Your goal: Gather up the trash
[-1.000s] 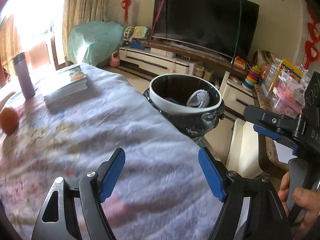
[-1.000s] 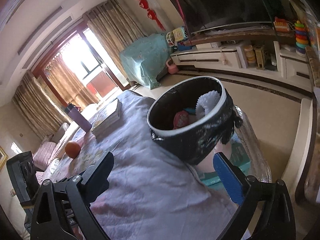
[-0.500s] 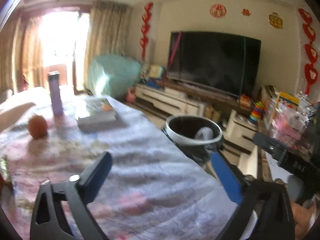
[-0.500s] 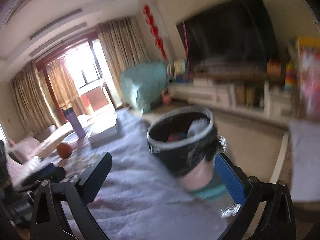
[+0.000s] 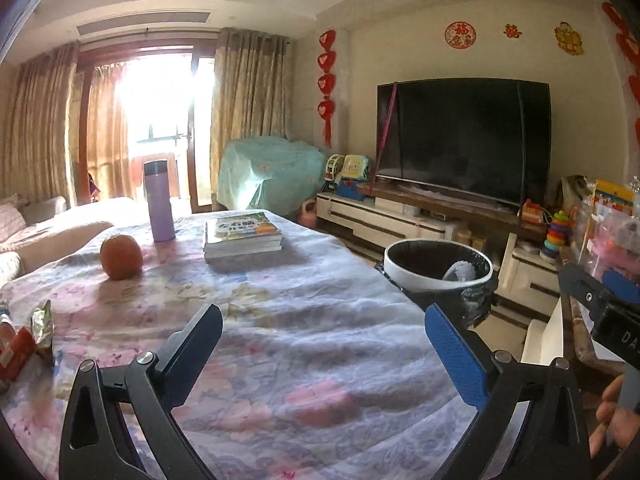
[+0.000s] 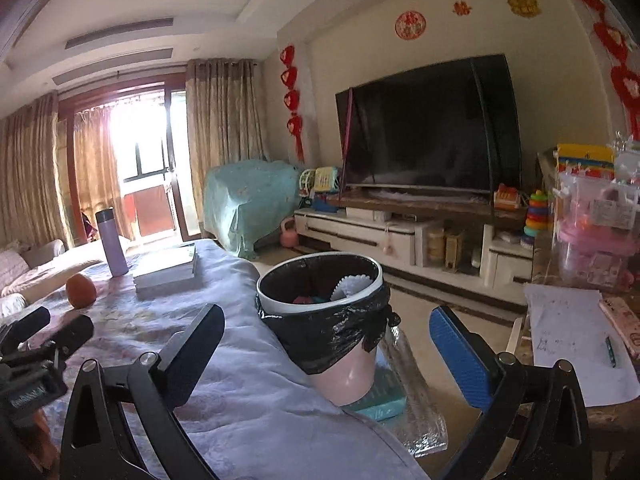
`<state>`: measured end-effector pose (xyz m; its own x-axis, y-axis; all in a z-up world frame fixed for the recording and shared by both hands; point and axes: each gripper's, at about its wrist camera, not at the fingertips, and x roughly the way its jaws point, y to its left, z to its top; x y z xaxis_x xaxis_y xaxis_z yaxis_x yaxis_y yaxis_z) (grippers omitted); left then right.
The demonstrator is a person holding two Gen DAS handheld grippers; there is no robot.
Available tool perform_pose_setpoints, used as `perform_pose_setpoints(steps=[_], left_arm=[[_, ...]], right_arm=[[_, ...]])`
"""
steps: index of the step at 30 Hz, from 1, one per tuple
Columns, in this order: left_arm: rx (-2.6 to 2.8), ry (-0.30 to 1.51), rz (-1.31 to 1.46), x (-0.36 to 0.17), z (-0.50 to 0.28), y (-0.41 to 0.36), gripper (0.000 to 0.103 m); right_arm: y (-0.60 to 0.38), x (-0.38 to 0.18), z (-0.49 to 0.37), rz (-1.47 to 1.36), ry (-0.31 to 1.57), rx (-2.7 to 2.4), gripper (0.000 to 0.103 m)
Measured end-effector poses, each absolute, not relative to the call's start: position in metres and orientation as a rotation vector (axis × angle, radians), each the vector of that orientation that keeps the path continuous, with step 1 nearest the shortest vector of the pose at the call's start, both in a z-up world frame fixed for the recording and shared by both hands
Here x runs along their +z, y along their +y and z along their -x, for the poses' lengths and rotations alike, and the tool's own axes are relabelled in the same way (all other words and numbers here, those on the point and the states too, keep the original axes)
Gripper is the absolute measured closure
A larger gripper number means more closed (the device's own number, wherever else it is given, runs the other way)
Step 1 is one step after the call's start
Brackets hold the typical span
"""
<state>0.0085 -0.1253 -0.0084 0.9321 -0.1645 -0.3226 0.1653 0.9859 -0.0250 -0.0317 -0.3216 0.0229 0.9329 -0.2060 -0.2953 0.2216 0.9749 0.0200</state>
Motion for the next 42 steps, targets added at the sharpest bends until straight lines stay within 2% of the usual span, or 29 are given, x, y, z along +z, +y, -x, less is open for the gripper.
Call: perform_pose_setpoints(steps=[42], left_arm=[[-0.121,0.278,-0.032,-0.017,0.004,-0.112,0.001]], right_arm=[[-0.313,0.014,0.043,-0.028,0.23,-0.202,0.0]])
